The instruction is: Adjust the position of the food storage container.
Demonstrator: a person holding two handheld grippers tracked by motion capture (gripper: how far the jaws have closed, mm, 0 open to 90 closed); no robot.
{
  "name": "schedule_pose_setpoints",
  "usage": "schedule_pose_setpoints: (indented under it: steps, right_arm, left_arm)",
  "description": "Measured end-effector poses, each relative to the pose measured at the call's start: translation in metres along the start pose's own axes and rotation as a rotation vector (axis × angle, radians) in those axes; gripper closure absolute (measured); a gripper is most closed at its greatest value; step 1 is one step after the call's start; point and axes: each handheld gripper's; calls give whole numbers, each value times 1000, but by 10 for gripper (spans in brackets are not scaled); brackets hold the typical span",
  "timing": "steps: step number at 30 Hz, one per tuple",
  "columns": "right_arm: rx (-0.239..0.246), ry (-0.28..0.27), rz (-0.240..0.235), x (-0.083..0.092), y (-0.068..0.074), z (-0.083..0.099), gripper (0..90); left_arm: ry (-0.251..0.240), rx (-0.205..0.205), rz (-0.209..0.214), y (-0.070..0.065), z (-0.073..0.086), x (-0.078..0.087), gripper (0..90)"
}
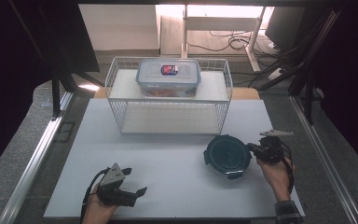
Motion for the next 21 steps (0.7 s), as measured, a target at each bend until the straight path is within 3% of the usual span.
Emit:
schedule_pose_setpoints:
  steps: [1, 9, 21]
  right_arm:
    - [20, 9, -16, -1, 9, 0, 897]
    - [78, 31, -55, 0, 34, 5, 897]
    - [113, 48, -159, -3, 61, 6, 897]
  left_arm:
    - [0, 2, 1, 0, 0, 0, 93]
    - [3, 4, 6, 1, 0, 0, 93]
    - [7, 10, 8, 2, 1, 0, 93]
Point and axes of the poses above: each handheld gripper's, and its own axes: x roughly backward along the jaws, z roughly out of its underside, y roughly to its left, and after that the axes turned 7 degrees about y, right-handed
